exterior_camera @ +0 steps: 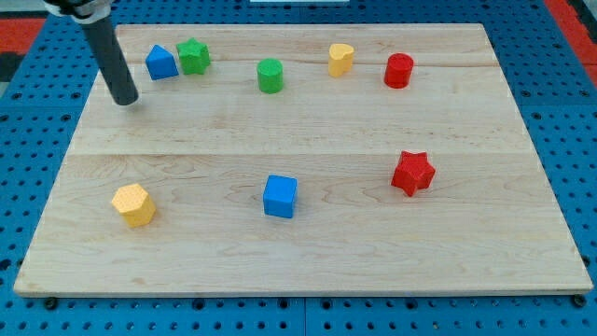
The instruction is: Move the blue triangle into the green star
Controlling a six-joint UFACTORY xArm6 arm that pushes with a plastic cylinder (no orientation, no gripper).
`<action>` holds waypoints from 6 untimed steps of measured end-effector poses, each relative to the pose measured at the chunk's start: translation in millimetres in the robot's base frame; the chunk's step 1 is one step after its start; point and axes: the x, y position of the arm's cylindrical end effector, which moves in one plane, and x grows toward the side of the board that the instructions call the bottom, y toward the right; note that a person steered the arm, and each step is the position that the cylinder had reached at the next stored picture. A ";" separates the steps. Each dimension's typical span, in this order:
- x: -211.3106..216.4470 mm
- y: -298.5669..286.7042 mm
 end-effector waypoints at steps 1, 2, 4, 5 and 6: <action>0.0 -29.9; -4.9 -58.2; -66.5 -45.4; -89.7 32.0; -101.6 62.4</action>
